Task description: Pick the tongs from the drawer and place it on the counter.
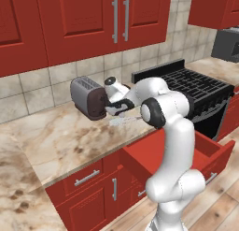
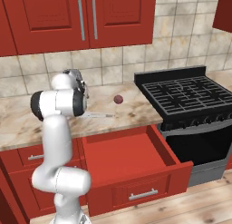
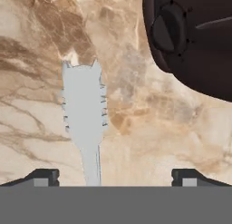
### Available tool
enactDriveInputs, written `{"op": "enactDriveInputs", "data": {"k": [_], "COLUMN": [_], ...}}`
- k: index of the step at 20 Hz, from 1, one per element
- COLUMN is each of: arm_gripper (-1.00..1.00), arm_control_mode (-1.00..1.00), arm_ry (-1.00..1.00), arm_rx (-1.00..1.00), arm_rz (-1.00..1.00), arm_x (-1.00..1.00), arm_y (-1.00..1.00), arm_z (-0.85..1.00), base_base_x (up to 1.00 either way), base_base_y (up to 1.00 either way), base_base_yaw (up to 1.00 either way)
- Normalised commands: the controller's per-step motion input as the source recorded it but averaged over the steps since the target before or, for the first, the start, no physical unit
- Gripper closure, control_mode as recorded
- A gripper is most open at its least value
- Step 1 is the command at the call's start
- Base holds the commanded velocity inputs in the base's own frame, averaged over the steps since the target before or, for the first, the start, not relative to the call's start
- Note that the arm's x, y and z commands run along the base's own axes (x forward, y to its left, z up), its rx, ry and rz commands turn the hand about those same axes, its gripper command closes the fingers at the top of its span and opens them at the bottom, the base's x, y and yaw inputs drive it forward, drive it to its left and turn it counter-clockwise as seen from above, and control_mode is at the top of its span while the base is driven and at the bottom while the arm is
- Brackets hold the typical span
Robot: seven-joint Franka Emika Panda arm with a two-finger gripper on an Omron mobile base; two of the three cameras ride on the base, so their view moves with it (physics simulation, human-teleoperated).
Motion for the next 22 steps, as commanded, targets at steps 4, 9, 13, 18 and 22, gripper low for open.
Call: {"op": "enactDriveInputs", "data": {"k": [4,9,13,18,22], "arm_gripper": [-1.00,-1.00,-1.00,-1.00,-1.00], "arm_control_mode": [-1.00,-1.00,-1.00,-1.00,-1.00], "arm_ry": [-0.20,-0.39,-0.42,-0.41,-0.35], "arm_rx": [0.17,0.31,0.42,0.43,0.32], "arm_rz": [0.15,0.04,-0.03,-0.04,0.00], "arm_x": [-0.12,-0.82,-0.89,-0.95,-1.00], "arm_y": [-0.28,-0.61,-0.64,-0.58,-0.67], "arm_z": [0.74,0.53,0.42,0.34,0.56], "base_base_x": [0.00,0.00,0.00,0.00,0.00], "base_base_y": [0.00,0.00,0.00,0.00,0.00], "base_base_yaw": [0.00,0.00,0.00,0.00,0.00]}}
